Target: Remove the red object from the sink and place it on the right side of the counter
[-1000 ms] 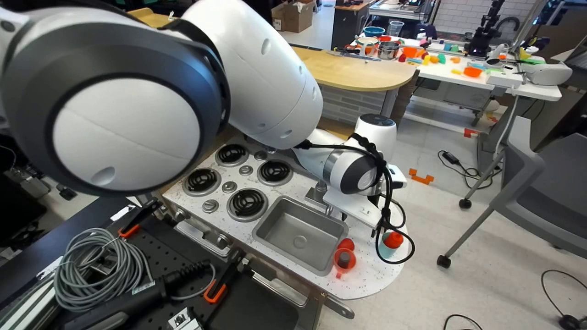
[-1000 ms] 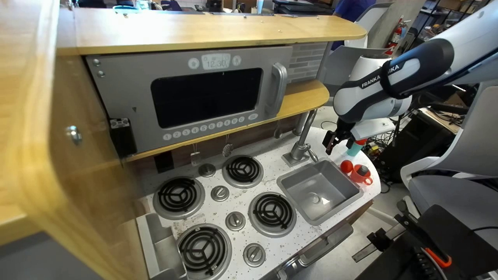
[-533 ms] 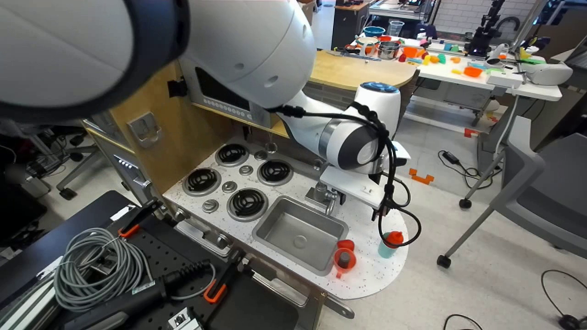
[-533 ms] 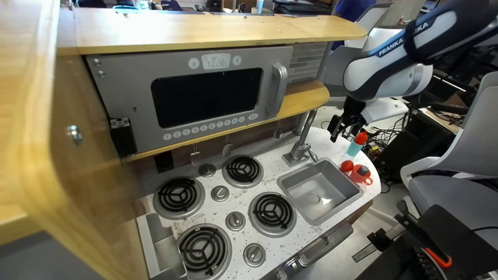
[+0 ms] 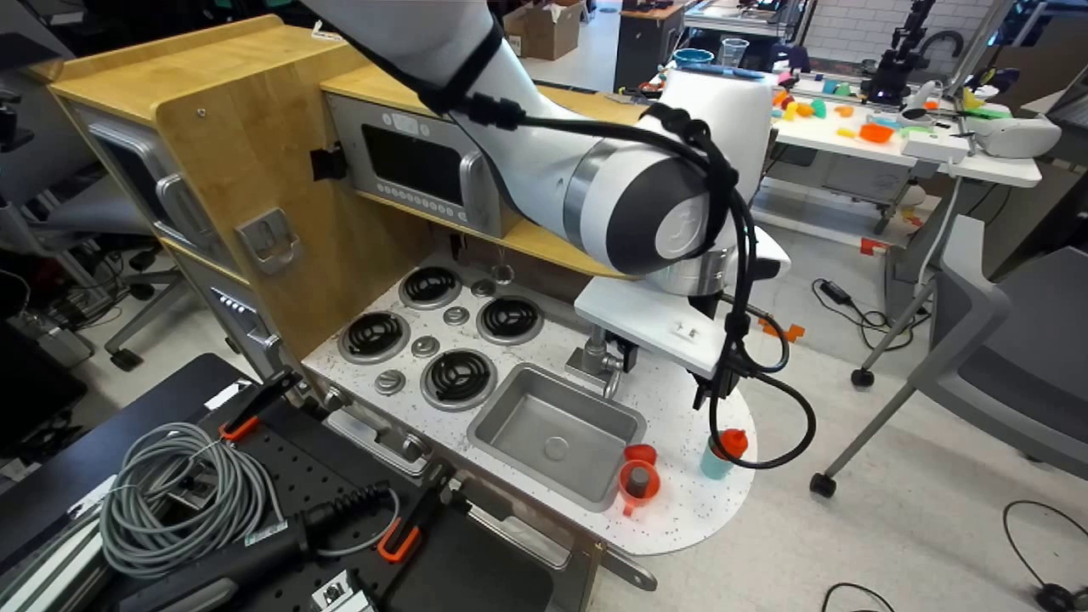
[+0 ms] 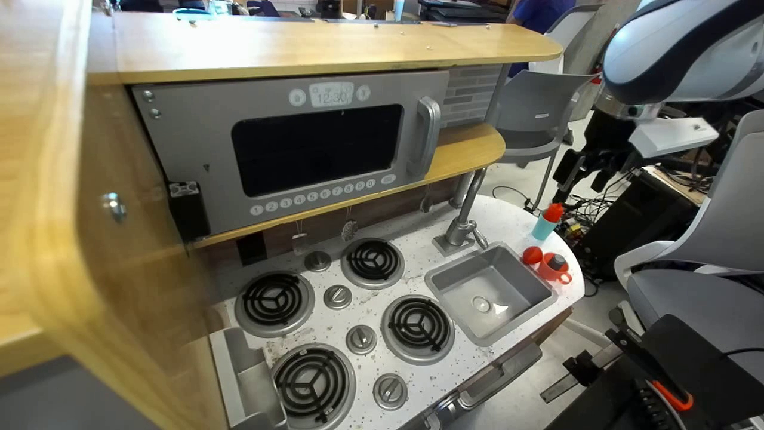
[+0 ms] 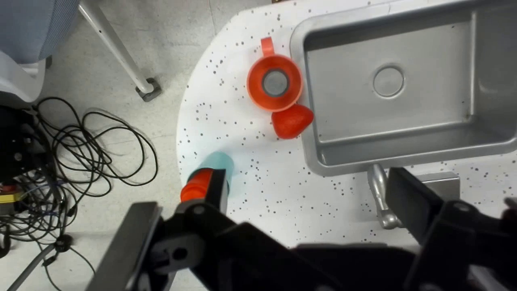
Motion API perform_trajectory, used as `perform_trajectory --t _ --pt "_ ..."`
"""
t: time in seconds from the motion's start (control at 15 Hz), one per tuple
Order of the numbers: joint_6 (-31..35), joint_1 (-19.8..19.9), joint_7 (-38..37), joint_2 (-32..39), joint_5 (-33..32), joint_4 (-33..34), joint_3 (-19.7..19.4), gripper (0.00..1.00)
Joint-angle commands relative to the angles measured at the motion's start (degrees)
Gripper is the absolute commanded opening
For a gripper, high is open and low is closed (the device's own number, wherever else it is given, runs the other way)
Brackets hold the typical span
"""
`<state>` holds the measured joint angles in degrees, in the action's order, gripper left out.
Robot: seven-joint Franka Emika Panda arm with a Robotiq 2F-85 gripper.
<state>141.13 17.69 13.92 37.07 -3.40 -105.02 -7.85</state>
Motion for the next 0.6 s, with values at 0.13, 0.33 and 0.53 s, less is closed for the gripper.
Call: perform_trajectory --t 0.13,0.33,0.53 --pt "3.54 0.14 2.63 -17.55 -3.55 -19.59 -3.43 1.0" --pt "1.7 0.09 2.07 -15.34 -2.78 -16.79 -3.89 1.0" --pt "2.15 -0.01 2.24 -18.25 -3.04 -20.19 -4.39 1.0"
